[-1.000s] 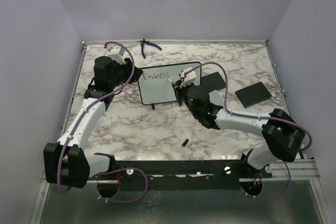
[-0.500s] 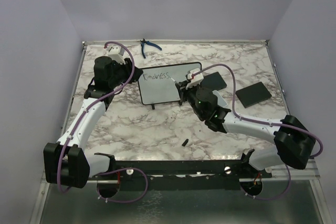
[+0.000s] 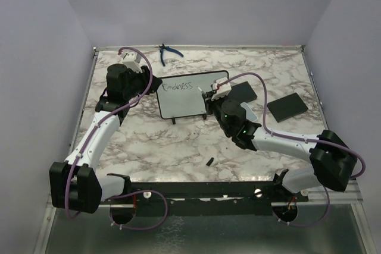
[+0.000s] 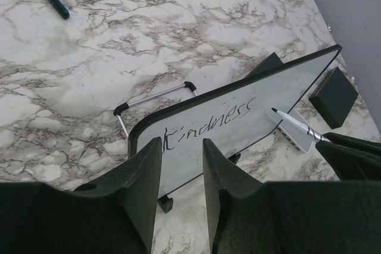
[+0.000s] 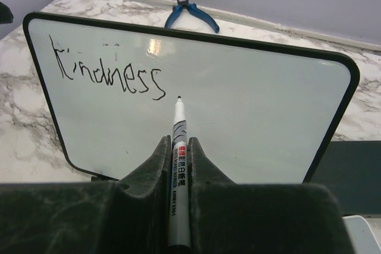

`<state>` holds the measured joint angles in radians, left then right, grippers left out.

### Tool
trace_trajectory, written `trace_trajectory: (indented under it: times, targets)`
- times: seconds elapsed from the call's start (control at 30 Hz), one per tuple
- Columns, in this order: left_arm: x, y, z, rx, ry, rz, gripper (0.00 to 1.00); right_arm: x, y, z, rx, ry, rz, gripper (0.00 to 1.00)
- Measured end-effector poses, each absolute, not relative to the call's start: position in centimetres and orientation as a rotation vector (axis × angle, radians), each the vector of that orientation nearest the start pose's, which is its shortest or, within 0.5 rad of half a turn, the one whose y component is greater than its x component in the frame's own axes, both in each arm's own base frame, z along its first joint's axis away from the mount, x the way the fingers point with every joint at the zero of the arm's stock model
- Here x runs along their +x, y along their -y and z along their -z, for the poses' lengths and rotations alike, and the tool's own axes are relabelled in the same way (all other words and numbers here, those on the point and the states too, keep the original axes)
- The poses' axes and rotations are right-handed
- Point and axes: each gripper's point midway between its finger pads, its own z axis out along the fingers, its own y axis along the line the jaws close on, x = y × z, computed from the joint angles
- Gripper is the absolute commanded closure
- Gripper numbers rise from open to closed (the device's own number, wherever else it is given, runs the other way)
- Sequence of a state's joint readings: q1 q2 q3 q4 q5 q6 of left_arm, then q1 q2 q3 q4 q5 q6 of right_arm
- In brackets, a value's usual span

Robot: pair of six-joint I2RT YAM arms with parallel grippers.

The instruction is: Write a sentence on the whiteboard

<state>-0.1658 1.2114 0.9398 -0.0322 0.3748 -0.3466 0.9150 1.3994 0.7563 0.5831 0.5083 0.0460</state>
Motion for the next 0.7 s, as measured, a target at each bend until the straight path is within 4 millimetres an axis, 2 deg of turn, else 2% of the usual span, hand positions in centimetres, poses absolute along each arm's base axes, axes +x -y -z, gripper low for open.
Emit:
trace_trajectory:
  times: [0.27,0.7]
  targets:
    - [37.1,14.1,-24.6,0.092,-1.911,0.700,0.65,33.4,-29.4,-21.0,-0.338,-1.617,-0.299,1.00]
    - [37.1,14.1,-24.6,0.092,-1.911,0.700,0.65,34.2,-29.6,-21.4,-0.323,-1.601,-0.296,1.00]
